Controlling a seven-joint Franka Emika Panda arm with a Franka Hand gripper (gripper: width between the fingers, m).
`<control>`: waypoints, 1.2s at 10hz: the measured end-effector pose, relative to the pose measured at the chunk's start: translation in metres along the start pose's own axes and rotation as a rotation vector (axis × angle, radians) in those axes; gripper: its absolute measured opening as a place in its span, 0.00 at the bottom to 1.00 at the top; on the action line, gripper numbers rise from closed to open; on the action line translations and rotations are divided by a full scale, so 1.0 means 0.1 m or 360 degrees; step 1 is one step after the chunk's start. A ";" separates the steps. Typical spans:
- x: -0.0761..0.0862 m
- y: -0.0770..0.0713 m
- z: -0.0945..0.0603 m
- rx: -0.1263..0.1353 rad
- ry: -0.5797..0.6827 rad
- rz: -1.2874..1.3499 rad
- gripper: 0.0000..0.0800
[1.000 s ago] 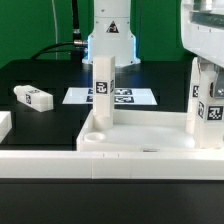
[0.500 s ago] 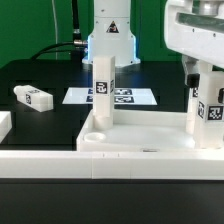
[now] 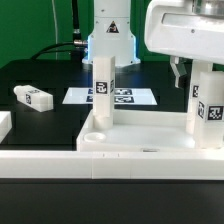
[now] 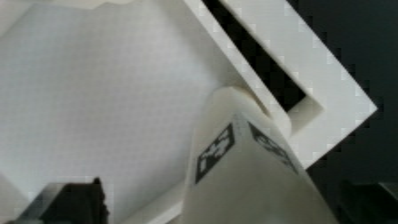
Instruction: Assemble desk
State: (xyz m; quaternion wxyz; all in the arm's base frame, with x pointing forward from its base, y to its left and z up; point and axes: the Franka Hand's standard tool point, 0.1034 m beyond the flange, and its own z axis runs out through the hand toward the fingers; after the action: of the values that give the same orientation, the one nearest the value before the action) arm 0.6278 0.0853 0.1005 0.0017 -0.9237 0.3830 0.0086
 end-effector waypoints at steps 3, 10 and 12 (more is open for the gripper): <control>-0.01 0.00 0.00 -0.0022 0.0018 -0.0367 0.81; -0.06 -0.11 -0.03 -0.0036 0.0064 -0.1156 0.81; -0.04 -0.10 -0.03 -0.0038 0.0064 -0.1268 0.64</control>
Offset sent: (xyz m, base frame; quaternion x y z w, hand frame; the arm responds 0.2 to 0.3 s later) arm 0.0074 0.0214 0.0017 0.0059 0.0259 -0.3064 0.9515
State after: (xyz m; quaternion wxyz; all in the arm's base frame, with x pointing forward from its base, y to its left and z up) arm 0.6320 0.0949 0.1038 -0.0133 -0.9999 -0.0055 -0.0063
